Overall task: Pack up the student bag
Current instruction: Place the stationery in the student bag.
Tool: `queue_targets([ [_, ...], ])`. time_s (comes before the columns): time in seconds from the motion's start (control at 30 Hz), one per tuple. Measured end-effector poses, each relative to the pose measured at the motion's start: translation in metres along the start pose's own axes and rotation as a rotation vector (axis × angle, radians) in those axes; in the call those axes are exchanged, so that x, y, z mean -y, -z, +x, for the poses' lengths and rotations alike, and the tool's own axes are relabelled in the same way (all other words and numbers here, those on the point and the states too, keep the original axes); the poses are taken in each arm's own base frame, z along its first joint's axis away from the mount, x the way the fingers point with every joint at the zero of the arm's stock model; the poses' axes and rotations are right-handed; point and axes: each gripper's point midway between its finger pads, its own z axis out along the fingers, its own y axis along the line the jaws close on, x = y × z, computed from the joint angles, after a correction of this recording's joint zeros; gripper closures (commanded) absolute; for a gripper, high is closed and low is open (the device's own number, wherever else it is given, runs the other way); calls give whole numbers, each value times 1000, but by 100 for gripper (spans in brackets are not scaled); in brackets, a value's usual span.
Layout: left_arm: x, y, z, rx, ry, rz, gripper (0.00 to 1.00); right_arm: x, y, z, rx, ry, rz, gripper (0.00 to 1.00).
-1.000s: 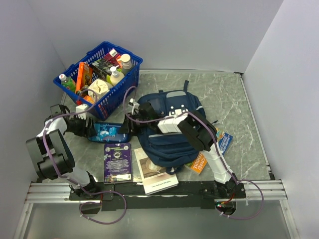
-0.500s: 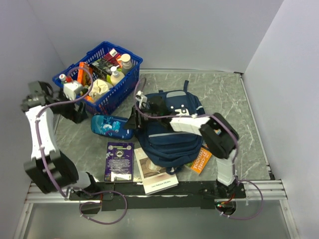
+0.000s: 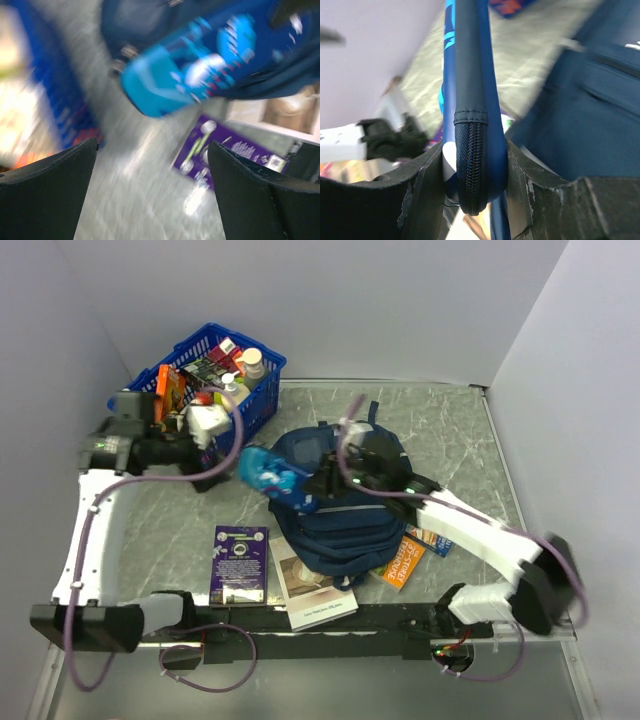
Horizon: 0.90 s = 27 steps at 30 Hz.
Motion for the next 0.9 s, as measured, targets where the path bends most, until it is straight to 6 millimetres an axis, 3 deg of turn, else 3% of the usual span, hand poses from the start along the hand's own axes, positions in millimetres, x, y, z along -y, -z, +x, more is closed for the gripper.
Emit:
queue_targets([
  [0.23, 87, -70, -40, -12, -213, 240, 4, 14, 121, -31, 262, 13, 277, 100],
  [0.37, 125, -116, -49, -61, -280, 356, 4, 22, 177, -25, 353, -49, 388, 100],
  [0.5, 160, -160, -62, -58, -335, 438, 3, 41, 212, 2, 344, -127, 513, 99],
  [0.7, 203, -196, -70, -6, -428, 493, 4, 62, 249, 32, 310, -182, 664, 99],
  [0.8, 221, -218, -62, -10, -465, 509, 4, 62, 265, 32, 331, -191, 694, 98],
  [0.9, 230, -233, -41, -57, -481, 517, 3, 62, 274, 29, 361, -195, 704, 98],
])
